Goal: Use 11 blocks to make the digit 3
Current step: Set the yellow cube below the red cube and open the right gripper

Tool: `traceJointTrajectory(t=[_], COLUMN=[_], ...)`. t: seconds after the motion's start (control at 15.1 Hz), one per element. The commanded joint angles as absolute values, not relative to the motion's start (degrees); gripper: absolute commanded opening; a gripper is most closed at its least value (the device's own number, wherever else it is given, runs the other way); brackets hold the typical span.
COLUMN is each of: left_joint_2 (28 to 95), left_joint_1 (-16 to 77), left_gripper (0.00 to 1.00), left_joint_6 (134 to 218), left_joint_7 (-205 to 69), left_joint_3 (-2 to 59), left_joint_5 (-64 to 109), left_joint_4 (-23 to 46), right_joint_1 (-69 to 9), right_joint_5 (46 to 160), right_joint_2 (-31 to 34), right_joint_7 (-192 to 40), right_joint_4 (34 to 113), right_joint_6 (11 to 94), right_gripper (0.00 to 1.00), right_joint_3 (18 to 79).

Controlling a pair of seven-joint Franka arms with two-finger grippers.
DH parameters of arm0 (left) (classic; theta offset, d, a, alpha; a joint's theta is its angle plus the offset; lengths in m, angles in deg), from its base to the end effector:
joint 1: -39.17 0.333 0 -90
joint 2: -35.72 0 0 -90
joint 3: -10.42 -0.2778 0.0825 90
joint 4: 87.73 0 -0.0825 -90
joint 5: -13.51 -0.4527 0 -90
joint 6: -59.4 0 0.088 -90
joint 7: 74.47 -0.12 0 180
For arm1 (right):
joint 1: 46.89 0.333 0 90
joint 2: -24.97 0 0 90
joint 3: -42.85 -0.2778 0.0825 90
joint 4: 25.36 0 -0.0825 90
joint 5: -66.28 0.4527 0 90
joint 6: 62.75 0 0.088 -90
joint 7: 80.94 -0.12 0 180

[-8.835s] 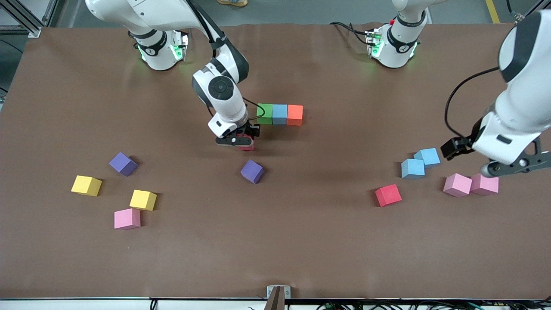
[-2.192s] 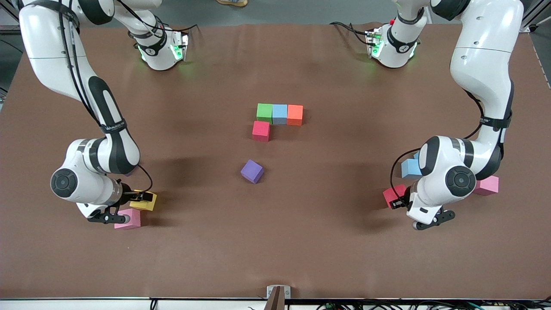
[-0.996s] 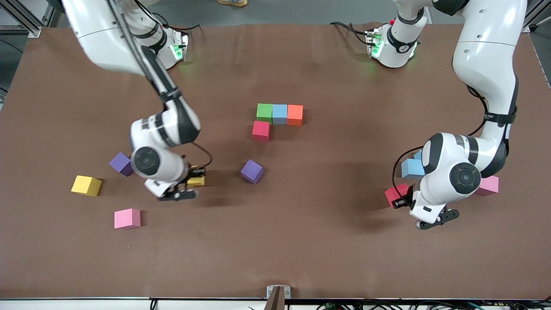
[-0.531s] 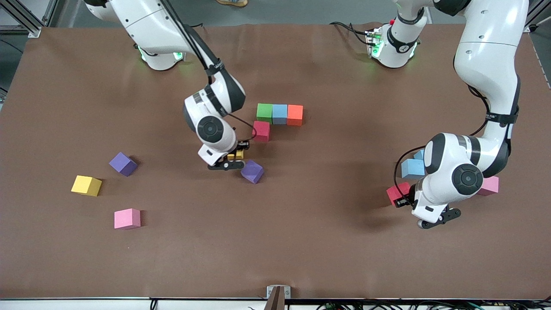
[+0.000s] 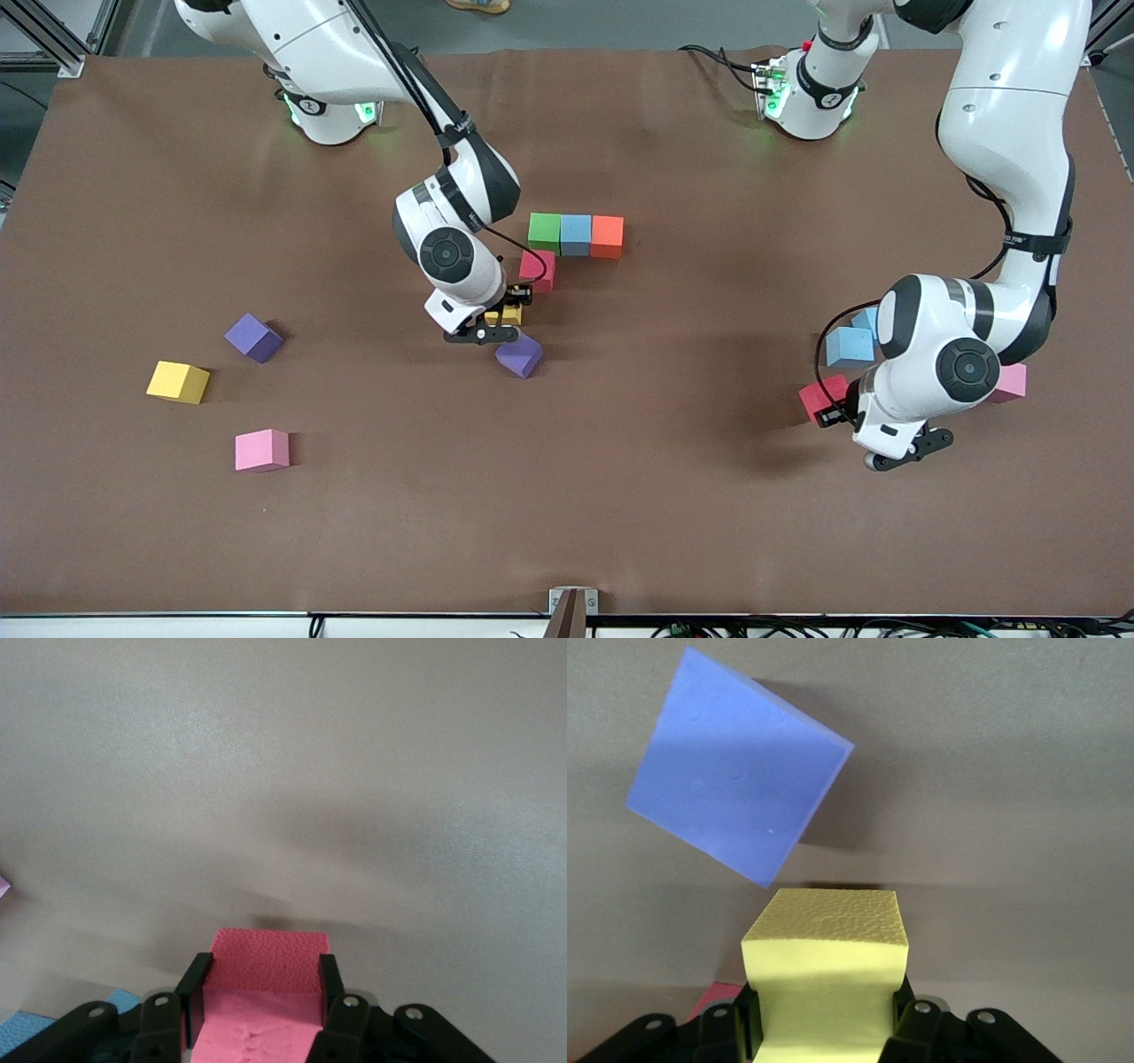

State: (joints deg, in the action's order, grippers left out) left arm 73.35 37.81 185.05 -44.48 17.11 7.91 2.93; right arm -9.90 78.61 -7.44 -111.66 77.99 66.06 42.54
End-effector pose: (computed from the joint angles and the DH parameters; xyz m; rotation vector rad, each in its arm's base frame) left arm 0.7187 -0.0915 0.1656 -3.0748 -0.5388 0.0567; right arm 0.5256 0.4107 0.1274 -3.0606 0.0478 0.2931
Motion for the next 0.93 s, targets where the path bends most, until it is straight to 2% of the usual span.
traceJointTrajectory(t=[0.0, 0.86], left_joint_2=[72.2, 72.11], left_joint_1=[38.2, 38.2], left_gripper=[0.0, 0.0], left_joint_6=[184.47, 184.47], left_joint_7=[-44.67, -44.76], left_joint_3=[17.37, 17.37], left_joint_5=[6.83, 6.83], left_joint_4=[4.02, 4.73], right_joint_1=[-7.96, -4.53], right_joint_5=[79.38, 79.11], right_joint_2=[-9.65, -11.59], right_joint_7=[-116.43, -120.93], right_joint_4=[75.1, 75.27], right_joint_6=[66.19, 71.2], right_gripper=[0.33, 0.33], right_joint_3=[43.11, 43.2])
